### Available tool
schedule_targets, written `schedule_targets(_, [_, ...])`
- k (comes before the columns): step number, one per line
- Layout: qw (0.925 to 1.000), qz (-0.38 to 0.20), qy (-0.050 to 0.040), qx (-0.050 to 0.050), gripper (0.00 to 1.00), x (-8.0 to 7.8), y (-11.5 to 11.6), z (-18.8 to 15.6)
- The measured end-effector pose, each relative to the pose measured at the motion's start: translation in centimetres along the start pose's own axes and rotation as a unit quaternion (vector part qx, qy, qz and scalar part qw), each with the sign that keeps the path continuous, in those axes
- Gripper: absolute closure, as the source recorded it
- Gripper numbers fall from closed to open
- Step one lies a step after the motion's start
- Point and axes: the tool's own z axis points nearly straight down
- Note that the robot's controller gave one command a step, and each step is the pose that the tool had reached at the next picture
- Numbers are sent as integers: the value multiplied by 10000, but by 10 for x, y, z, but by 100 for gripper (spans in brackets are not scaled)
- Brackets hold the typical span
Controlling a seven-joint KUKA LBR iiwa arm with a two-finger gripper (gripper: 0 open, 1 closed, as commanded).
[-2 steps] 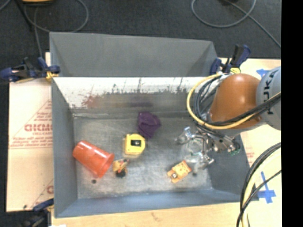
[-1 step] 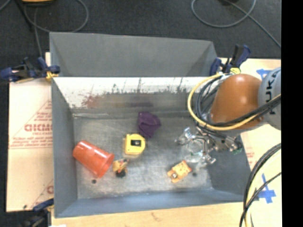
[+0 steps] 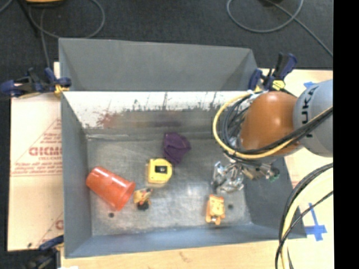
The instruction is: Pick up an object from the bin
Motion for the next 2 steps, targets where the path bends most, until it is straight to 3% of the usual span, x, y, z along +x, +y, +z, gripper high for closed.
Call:
schedule_targets(1, [9999,-21,-160,46,0,-10,2,-1])
schedule_targets(2, [9999,-23,-157,46,0,-9,2,0])
